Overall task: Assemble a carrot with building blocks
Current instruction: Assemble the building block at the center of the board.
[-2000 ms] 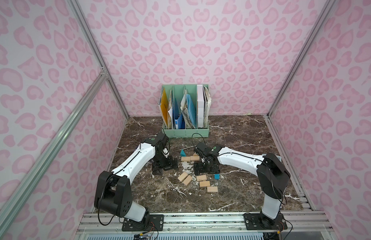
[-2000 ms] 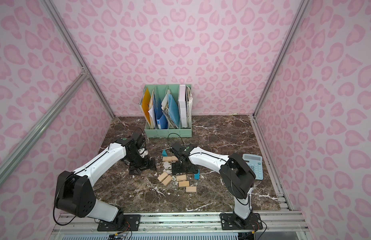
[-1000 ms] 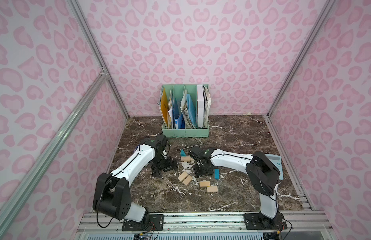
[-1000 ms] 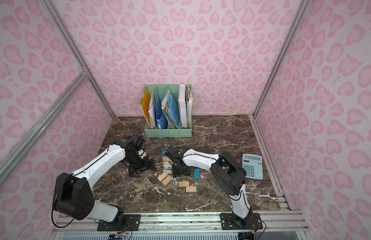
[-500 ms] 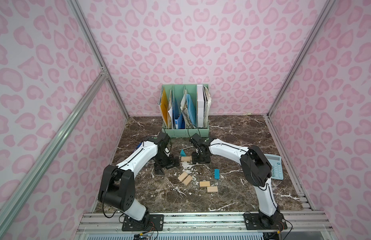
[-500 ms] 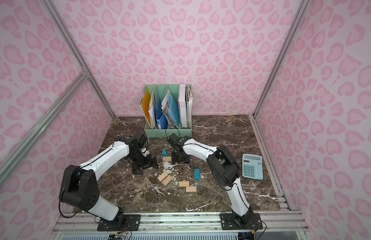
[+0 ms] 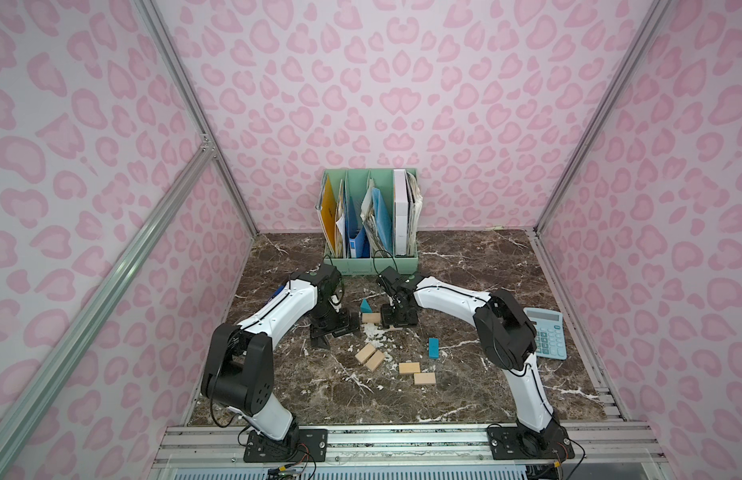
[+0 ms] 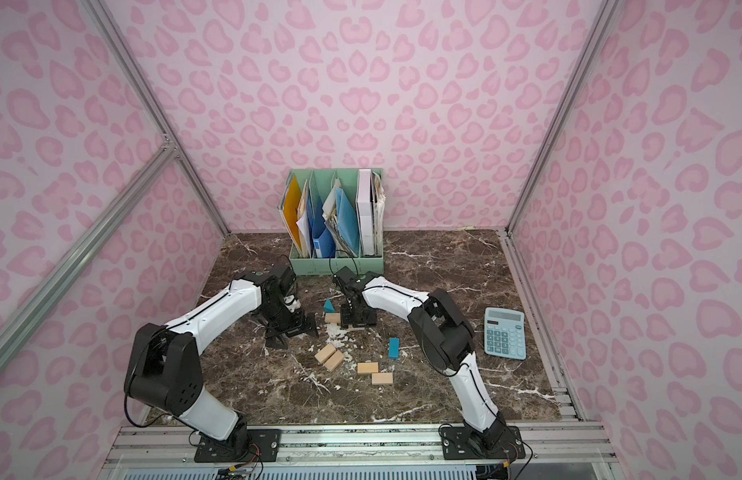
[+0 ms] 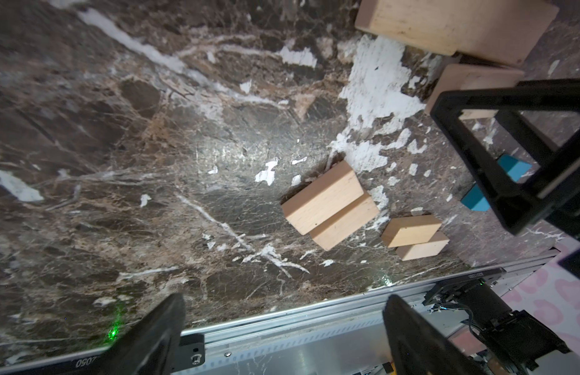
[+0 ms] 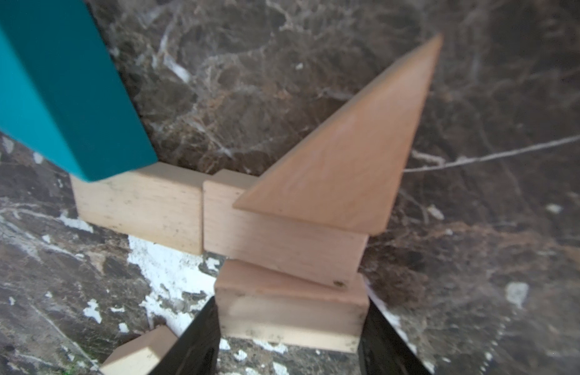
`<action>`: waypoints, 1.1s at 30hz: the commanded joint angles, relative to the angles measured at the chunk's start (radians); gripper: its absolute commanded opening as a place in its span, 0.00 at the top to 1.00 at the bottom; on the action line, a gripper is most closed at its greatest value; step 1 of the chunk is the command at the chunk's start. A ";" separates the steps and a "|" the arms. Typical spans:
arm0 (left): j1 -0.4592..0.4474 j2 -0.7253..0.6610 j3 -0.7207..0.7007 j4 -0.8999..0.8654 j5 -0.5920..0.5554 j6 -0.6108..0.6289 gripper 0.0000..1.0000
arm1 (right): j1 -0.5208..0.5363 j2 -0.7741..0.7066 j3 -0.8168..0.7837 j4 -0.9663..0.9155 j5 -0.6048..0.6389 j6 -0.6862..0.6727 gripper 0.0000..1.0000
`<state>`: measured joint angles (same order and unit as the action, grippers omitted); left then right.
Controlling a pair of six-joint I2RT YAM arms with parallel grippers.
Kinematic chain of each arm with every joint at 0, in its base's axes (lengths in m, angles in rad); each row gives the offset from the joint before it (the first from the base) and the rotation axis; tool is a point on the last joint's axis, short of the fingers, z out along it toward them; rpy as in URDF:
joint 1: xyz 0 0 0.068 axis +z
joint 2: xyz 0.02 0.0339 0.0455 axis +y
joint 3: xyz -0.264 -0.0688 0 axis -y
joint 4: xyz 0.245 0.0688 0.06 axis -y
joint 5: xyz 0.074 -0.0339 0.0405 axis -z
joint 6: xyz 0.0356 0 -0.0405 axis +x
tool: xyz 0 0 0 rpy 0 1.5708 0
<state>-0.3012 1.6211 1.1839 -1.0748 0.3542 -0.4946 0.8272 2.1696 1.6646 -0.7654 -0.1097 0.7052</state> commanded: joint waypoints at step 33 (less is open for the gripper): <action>0.005 0.069 0.048 -0.013 0.017 0.031 0.06 | 0.006 -0.067 0.046 -0.067 0.003 0.010 0.21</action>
<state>-0.2981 1.6806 1.2243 -1.0779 0.3603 -0.4702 0.8295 2.1250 1.7111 -0.8017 -0.1169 0.7063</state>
